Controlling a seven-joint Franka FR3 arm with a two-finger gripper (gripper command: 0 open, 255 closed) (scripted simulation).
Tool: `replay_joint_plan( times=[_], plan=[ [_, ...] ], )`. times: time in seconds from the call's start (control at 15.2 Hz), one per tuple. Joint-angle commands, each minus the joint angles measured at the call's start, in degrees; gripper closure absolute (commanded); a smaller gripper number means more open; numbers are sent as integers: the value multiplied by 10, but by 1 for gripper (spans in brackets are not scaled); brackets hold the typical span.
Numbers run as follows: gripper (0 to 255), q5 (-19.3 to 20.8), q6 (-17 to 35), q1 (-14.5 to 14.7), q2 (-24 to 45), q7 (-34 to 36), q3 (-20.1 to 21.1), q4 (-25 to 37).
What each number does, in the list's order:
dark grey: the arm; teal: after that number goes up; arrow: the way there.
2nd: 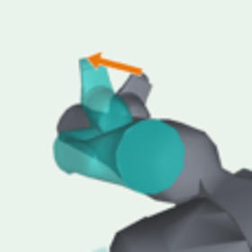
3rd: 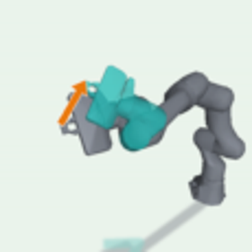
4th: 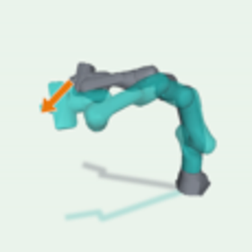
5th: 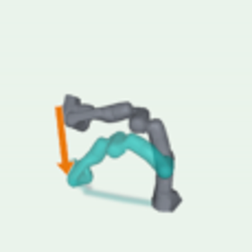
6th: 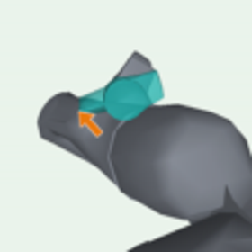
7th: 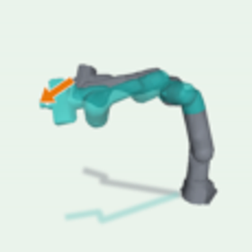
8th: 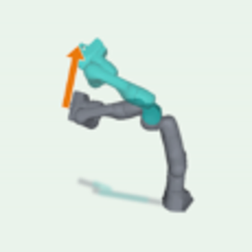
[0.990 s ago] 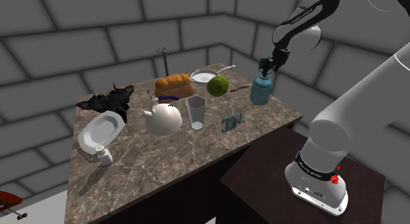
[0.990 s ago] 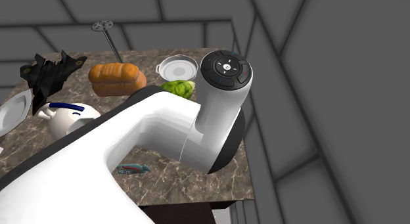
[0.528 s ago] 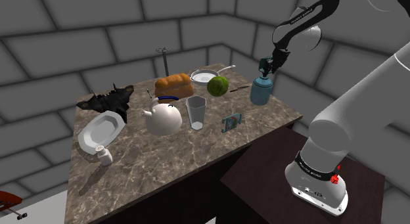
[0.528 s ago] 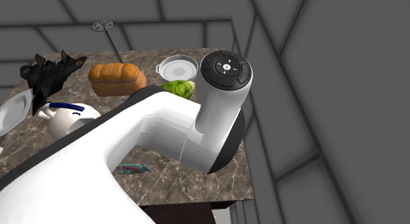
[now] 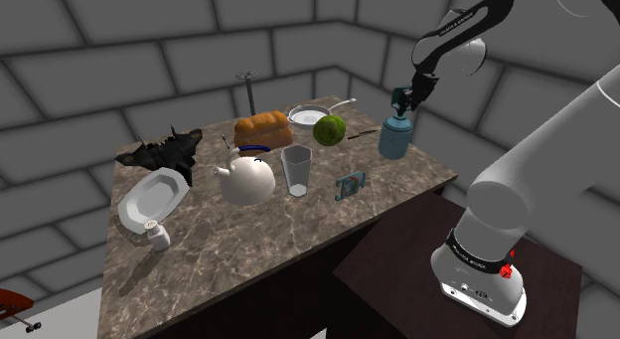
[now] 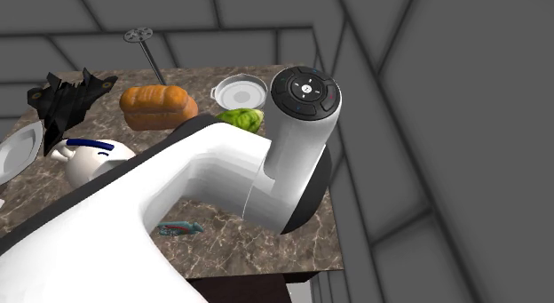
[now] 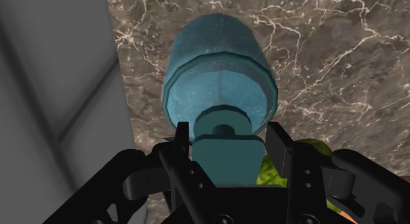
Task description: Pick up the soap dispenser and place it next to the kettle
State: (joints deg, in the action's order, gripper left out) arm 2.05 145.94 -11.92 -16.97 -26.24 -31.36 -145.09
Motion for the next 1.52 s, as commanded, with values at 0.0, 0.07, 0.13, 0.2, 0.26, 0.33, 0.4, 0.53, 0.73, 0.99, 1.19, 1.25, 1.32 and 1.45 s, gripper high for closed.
replay_joint_plan(
  times=[0.0,0.07,0.13,0.2,0.26,0.33,0.4,0.53,0.73,0.99,1.19,1.25,1.32,1.45],
  plan=[
    [255,6,-14,-3,-9,5,4,5],
    [255,9,-22,-5,-14,8,7,9],
    [255,12,-31,-7,-19,11,9,14],
    [255,14,-40,-8,-24,14,12,18],
    [255,16,-48,-10,-28,16,14,22],
    [255,18,-57,-11,-32,19,16,27],
    [255,20,-66,-12,-37,21,18,31],
    [255,24,-83,-14,-44,25,23,41],
    [255,27,-108,-16,-55,31,28,56],
    [255,31,-141,-18,-66,37,35,78],
    [255,32,-165,-19,-73,40,40,96],
    [255,32,-173,-19,-75,41,42,102],
    [255,33,-181,-19,-77,42,43,108],
    [255,33,-197,-19,-81,44,46,121]
  ],
)
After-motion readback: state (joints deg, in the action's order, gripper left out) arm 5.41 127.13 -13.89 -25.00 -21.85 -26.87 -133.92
